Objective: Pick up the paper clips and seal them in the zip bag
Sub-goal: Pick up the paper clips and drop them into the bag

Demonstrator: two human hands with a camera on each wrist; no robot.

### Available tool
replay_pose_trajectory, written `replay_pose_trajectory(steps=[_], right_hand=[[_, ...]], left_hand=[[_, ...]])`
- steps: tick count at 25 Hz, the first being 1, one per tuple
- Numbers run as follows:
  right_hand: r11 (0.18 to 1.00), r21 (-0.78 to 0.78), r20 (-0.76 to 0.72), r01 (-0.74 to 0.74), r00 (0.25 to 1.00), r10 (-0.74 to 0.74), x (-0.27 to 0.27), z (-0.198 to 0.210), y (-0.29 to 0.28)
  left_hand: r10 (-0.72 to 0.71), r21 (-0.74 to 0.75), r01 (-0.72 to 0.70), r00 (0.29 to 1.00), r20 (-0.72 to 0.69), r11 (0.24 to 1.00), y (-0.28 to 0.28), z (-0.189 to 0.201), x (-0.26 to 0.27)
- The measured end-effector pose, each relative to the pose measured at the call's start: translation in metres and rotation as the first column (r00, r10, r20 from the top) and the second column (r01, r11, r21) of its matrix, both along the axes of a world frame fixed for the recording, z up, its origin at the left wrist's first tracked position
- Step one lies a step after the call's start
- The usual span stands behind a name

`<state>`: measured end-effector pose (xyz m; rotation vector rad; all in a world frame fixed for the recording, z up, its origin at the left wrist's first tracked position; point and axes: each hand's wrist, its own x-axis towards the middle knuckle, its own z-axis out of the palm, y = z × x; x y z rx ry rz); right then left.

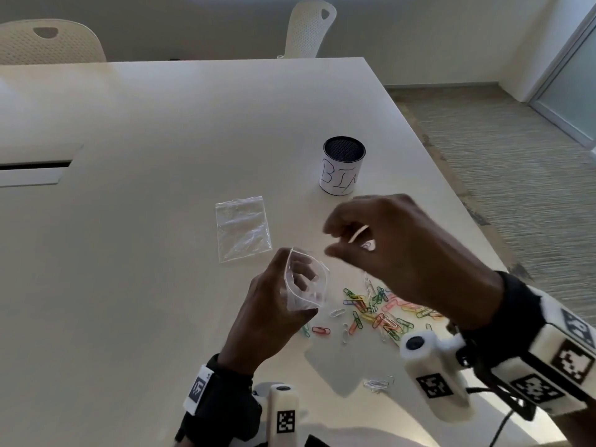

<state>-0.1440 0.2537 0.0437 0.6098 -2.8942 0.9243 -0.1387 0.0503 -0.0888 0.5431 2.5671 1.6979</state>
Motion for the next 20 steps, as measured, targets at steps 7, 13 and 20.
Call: replay_pose_trajectory(steps=[7, 13, 20], right_hand=[[0.957, 0.152, 0.271, -0.247, 0.942, 0.199, 0.010, -0.078, 0.019], [0.853, 0.190, 0.279, -0.486, 0.860, 0.428, 0.022, -0.116, 0.008], [0.941, 0.230, 0.178, -0.247, 0.962, 0.209, -0.006, -0.113, 0.066]], left_hand=[[0.050, -0.029, -0.051, 0.999, -0.014, 0.998, -0.018, 0.001, -0.001], [0.081, -0.058, -0.080, 0.997, 0.007, 0.995, -0.024, 0.000, 0.002], [0.011, -0.075, -0.009, 1.000, 0.018, 0.997, -0.005, 0.003, 0.001]])
